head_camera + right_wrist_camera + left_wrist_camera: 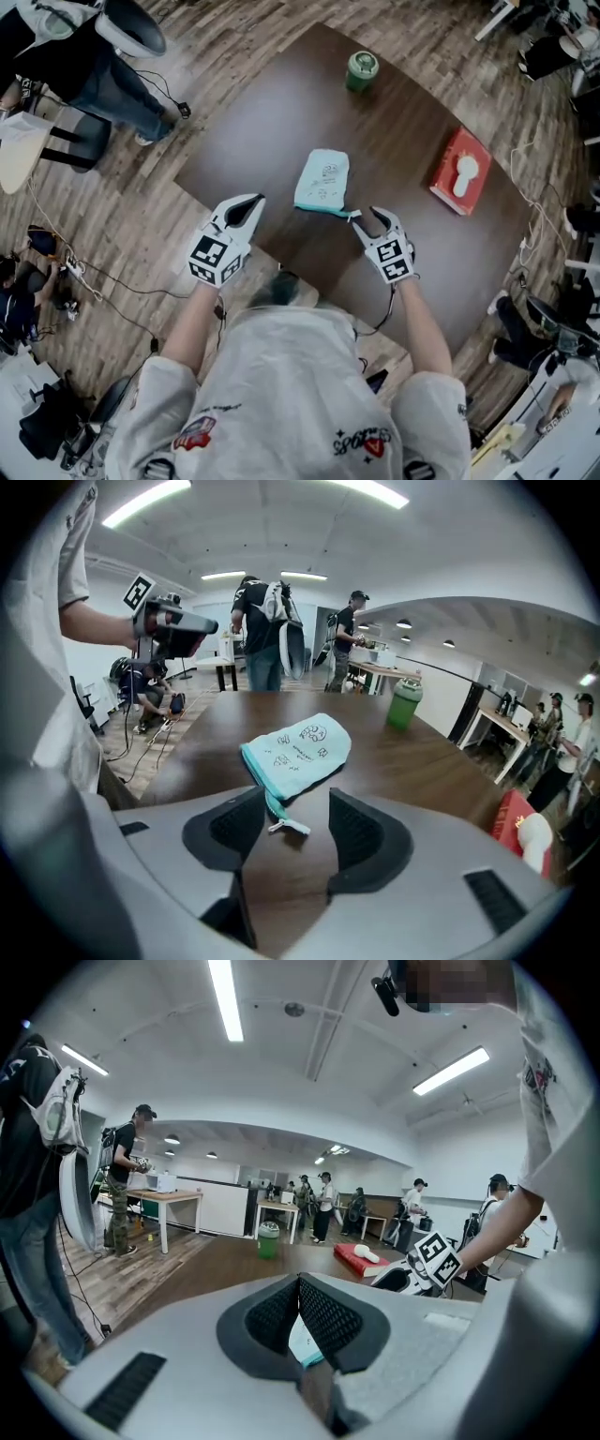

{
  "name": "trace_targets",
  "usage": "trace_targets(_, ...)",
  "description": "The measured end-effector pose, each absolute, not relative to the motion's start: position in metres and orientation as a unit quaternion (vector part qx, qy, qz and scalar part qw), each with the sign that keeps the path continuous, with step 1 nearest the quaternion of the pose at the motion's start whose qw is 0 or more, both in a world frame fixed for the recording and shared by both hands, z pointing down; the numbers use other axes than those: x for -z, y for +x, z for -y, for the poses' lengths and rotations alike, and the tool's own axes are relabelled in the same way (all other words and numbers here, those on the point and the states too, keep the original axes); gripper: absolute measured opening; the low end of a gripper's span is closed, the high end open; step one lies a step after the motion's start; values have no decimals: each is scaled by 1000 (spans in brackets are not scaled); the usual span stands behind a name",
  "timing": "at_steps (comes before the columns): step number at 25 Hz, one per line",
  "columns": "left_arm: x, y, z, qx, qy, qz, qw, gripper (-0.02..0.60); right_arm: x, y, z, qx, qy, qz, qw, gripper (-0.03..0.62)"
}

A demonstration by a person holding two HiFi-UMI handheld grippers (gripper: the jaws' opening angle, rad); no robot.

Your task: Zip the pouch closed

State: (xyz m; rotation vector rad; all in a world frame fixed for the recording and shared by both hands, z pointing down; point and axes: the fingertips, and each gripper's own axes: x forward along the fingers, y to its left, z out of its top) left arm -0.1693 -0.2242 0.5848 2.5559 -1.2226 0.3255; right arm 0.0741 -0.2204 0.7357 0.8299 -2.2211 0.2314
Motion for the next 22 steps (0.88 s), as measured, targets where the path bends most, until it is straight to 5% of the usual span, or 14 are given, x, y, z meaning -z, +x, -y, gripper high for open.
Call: trace_targets(22, -608, -206, 204, -125, 860, 464, 171, 5, -821, 77, 223, 10, 128, 830, 542, 139)
